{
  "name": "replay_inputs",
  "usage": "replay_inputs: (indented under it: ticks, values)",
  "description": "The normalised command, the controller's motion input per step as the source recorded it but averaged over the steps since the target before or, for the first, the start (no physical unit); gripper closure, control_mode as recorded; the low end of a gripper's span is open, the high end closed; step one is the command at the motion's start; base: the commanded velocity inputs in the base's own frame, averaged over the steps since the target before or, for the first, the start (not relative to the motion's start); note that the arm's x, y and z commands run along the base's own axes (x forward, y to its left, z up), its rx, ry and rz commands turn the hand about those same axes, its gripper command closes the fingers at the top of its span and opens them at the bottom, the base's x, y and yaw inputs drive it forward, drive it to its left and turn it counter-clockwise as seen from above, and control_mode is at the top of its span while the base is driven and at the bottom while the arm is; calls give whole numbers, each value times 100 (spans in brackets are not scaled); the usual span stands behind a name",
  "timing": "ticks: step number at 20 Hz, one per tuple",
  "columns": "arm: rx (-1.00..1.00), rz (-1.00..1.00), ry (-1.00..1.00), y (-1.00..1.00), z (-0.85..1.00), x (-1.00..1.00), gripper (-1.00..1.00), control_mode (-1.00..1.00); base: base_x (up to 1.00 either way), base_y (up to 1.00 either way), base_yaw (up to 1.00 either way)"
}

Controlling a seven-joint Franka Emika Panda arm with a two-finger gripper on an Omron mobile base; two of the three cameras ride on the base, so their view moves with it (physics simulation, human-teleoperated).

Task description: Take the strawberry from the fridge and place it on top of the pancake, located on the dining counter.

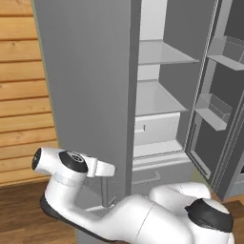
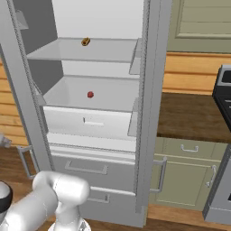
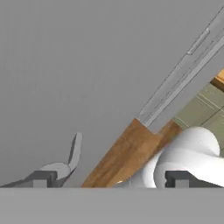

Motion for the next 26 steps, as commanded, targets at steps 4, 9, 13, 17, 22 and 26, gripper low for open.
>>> replay_inputs:
  ticks: [4, 9, 13, 17, 22, 26]
  values:
    - [9, 44, 13, -51, 69, -89, -100, -100, 0, 0, 0]
    - [22, 39, 19, -49, 88, -72, -100, -100, 0, 0, 0]
    - [48, 31, 28, -71, 87, -34, -100, -100, 0, 0, 0]
    - [75, 17, 16, -100, 60, -4, -100, -100, 0, 0, 0]
    - [94, 10, 1, -86, 18, 37, -100, -100, 0, 0, 0]
    - [84, 1, 12, -63, 0, 88, -100, -100, 0, 0, 0]
